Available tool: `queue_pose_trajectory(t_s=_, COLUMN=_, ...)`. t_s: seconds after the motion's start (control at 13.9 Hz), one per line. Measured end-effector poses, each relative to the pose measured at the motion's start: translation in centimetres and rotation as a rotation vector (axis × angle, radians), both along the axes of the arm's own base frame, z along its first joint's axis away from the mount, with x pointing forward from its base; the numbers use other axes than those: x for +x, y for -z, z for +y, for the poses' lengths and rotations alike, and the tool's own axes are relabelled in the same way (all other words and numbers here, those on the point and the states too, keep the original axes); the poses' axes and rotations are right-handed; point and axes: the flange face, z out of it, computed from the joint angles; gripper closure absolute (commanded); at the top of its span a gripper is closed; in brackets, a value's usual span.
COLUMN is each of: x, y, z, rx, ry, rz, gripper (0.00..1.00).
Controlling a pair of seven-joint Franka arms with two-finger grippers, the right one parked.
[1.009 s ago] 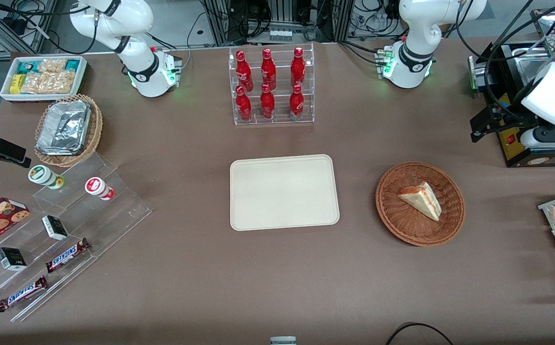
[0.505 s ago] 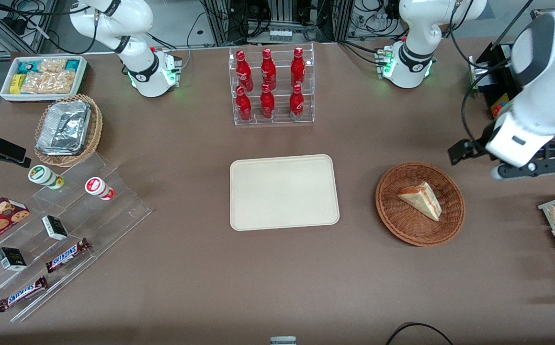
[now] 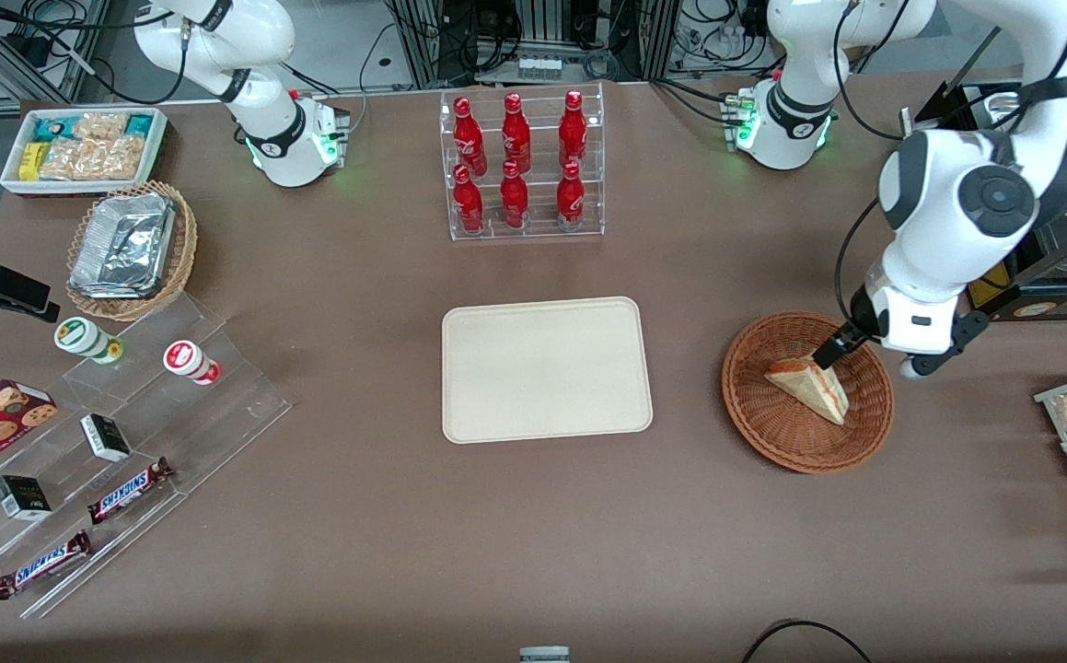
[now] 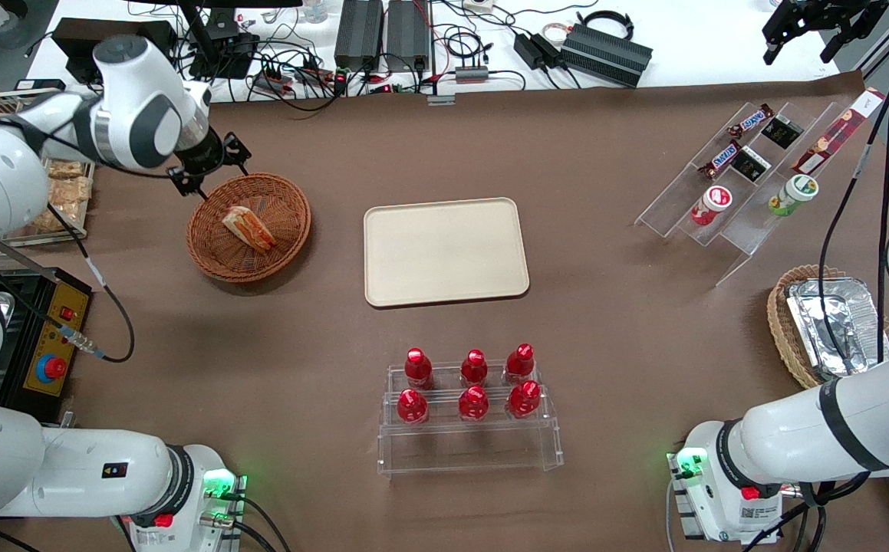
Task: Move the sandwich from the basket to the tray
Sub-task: 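Lower the open left gripper around the sandwich and close it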
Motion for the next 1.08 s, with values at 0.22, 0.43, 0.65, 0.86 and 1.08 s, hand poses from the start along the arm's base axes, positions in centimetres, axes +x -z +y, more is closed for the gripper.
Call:
queue_pose_trajectory(t_s=0.22, x=-1.6, y=3.5, z=0.2, rx=-0.015, ry=-0.076, rz=-0.023, gripper=0.0)
queue_pose_trajectory(t_s=0.43, x=-2.3, y=6.4, z=0.6, rx=-0.019, ry=-0.093, rz=-0.015, gripper=0.0)
queue_pose_trajectory(t_s=0.65, x=-1.9, y=8.6, z=1.4, rx=-0.03, ry=-0.121, rz=-0.04, gripper=0.0)
queue_pose_trajectory(t_s=0.86, x=-1.3, y=11.4, z=1.8, rx=-0.044, ry=-0.152, rz=-0.068, gripper=0.33)
queue_pose_trajectory(t_s=1.08, x=-1.0, y=13.6, z=1.7, rx=-0.055, ry=-0.182, rz=-0.073, gripper=1.0)
